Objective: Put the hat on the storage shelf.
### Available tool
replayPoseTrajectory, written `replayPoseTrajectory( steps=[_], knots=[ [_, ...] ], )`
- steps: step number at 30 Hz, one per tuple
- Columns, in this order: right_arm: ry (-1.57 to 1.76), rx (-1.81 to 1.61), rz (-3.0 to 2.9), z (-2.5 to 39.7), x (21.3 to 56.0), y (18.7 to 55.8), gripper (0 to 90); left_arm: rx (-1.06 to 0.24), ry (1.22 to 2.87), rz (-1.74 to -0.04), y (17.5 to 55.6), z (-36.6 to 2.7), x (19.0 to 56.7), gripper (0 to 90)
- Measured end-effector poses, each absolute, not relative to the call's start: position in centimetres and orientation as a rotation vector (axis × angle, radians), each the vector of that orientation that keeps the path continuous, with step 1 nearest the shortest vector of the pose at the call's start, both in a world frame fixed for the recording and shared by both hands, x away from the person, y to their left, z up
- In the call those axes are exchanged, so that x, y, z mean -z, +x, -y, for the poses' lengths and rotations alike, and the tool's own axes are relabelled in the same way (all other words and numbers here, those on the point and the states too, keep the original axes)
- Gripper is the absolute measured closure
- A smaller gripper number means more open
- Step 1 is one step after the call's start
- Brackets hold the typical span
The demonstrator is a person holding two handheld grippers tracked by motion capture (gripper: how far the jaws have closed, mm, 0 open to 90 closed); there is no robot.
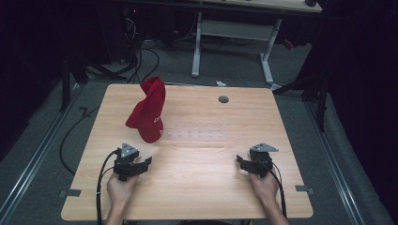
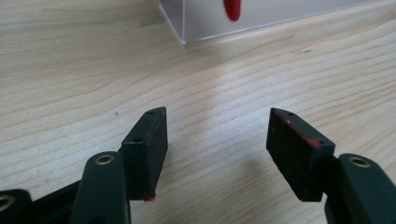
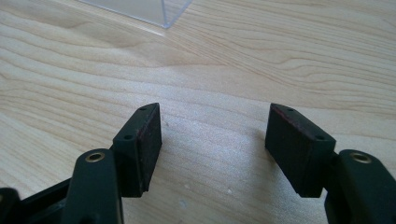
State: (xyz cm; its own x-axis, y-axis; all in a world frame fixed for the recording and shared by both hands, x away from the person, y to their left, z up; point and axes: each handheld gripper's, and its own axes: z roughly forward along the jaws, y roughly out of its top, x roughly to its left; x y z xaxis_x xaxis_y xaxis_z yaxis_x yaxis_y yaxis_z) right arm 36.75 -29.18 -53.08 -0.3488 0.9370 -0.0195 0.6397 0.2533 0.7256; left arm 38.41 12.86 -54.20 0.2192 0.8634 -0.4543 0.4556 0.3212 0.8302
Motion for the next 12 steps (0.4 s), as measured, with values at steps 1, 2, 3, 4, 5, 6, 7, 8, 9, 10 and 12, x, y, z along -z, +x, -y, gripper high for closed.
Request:
replayPoseTrajectory(
  steps=[1, 2, 3, 4, 5, 6, 7, 8, 9, 10, 12],
  knots=[
    [1.431, -0.877, -2.079, 29.18, 53.08, 36.75, 36.5, -0.452, 1.315, -1.416, 38.45, -12.76, 54.38, 38.8],
    [1.431, -0.878, -2.079, 29.17, 53.08, 36.75, 36.4, -0.47, 1.322, -1.409, 38.42, -12.64, 54.51, 38.3],
    [1.431, -0.877, -2.079, 29.18, 53.08, 36.75, 36.4, -0.486, 1.331, -1.405, 38.42, -12.52, 54.57, 38.1],
    [1.431, -0.877, -2.079, 29.18, 53.08, 36.75, 36.5, -0.5, 1.345, -1.401, 38.4, -12.41, 54.64, 37.8],
    [1.431, -0.877, -2.079, 29.17, 53.08, 36.75, 36.5, -0.505, 1.35, -1.399, 38.4, -12.33, 54.66, 36.8],
    [1.431, -0.877, -2.079, 29.18, 53.08, 36.75, 36.4, -0.505, 1.345, -1.405, 38.46, -12.35, 54.66, 35.5],
    [1.431, -0.877, -2.079, 29.17, 53.08, 36.75, 36.5, -0.506, 1.346, -1.408, 38.49, -12.36, 54.67, 34.6],
    [1.431, -0.877, -2.079, 29.18, 53.08, 36.75, 36.5, -0.507, 1.347, -1.409, 38.5, -12.37, 54.68, 33.6],
    [1.431, -0.877, -2.079, 29.18, 53.08, 36.75, 36.5, -0.508, 1.345, -1.412, 38.52, -12.37, 54.68, 32.8],
    [1.431, -0.877, -2.079, 29.18, 53.08, 36.75, 36.5, -0.506, 1.349, -1.414, 38.54, -12.41, 54.68, 31.5],
    [1.431, -0.877, -2.079, 29.18, 53.08, 36.75, 36.4, -0.509, 1.341, -1.423, 38.63, -12.42, 54.71, 28.4]
  ],
)
